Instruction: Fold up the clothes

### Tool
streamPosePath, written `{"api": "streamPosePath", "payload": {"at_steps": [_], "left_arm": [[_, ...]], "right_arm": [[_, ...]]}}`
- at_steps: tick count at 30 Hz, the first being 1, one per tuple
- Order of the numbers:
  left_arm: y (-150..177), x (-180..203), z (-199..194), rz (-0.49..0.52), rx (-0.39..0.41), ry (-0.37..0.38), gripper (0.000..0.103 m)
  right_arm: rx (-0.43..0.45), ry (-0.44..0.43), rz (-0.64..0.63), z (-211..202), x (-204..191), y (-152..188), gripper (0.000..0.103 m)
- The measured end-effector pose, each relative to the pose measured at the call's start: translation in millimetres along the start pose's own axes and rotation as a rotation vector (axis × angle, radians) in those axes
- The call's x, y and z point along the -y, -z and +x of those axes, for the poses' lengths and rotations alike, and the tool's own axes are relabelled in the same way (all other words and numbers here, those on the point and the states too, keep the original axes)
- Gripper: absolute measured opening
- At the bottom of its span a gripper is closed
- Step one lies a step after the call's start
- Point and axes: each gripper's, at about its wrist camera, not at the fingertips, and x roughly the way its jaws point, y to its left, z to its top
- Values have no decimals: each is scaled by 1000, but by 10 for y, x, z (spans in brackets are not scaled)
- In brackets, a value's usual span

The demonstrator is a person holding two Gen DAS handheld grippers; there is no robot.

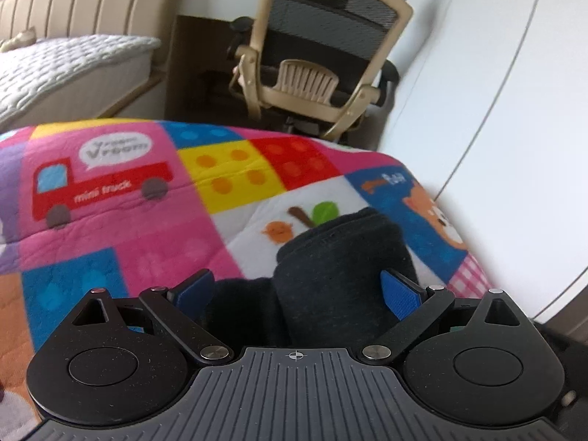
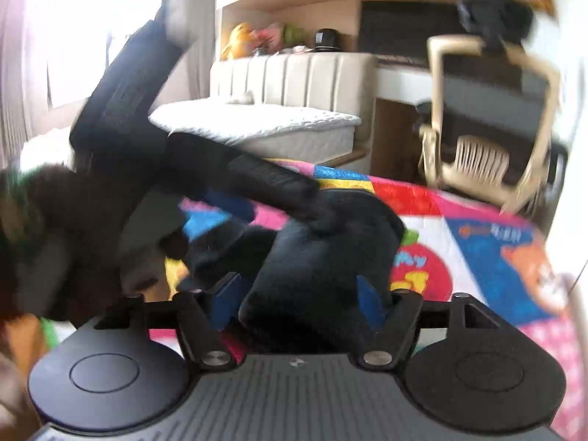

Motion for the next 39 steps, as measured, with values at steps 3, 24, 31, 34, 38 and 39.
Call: {"api": "streamPosePath", "payload": {"at_steps": [3,24,31,34,38,39], "left_arm": [[10,-141,-36,-13,7,-19,99],[-72,-289,-175,-91,21,20,99],[-129,-118,-281,-55,53,58,99],[-137,-62,-298,-27,60,54,100],[-79,-137,-207,-8,46,5,101],[-62,-181,-190,-13,43,-1,102]], "right_arm": [[27,-48,211,-42,325,-36,80],[-7,52,263,-30,530,-16,49],[-27,89,-113,126,-253,-30,66],[-26,89,-208,181,-485,4,74],[-13,20,-175,141,-426,-31,76],[-5,-10,-142,97,-361,-49,76]]}}
